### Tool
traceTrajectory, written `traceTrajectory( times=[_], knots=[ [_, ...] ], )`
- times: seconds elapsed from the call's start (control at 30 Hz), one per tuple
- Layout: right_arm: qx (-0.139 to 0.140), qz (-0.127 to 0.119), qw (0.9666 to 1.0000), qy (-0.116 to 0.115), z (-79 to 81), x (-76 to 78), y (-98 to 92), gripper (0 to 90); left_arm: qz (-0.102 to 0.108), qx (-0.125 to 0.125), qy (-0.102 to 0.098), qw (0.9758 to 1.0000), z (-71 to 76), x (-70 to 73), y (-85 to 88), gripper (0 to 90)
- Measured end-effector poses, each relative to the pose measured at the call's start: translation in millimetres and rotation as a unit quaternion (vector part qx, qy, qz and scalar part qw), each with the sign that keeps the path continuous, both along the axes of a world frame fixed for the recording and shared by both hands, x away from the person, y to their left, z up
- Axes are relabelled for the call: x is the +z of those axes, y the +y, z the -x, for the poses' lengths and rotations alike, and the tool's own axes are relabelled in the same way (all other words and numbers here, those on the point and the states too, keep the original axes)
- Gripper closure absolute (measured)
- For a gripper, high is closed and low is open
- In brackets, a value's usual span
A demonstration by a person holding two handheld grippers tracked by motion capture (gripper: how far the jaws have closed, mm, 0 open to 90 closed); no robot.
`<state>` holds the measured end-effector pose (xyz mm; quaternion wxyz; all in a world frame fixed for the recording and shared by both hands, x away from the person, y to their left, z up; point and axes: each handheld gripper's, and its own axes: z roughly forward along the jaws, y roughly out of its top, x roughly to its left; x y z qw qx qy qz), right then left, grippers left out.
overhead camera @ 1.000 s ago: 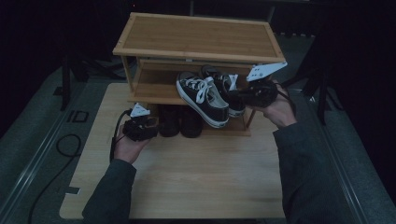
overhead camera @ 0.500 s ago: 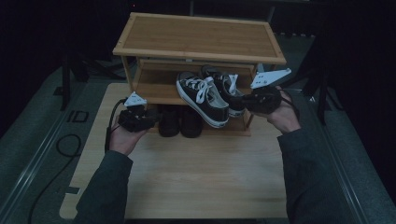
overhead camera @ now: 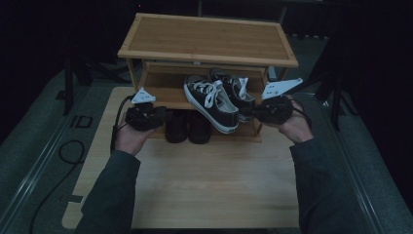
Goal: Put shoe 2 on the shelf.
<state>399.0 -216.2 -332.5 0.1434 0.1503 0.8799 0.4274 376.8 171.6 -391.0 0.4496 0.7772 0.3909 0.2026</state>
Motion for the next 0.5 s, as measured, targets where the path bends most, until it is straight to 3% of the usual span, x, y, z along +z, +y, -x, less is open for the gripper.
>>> traceTrajectory(
  times=[0.5],
  knots=[
    [0.009,-0.004,0.9999,0.002,5.3,-12.3,-5.5,90.0,-0.025,0.0,-0.005,0.9997,-18.6,8.2,-13.9,83.6]
  ],
)
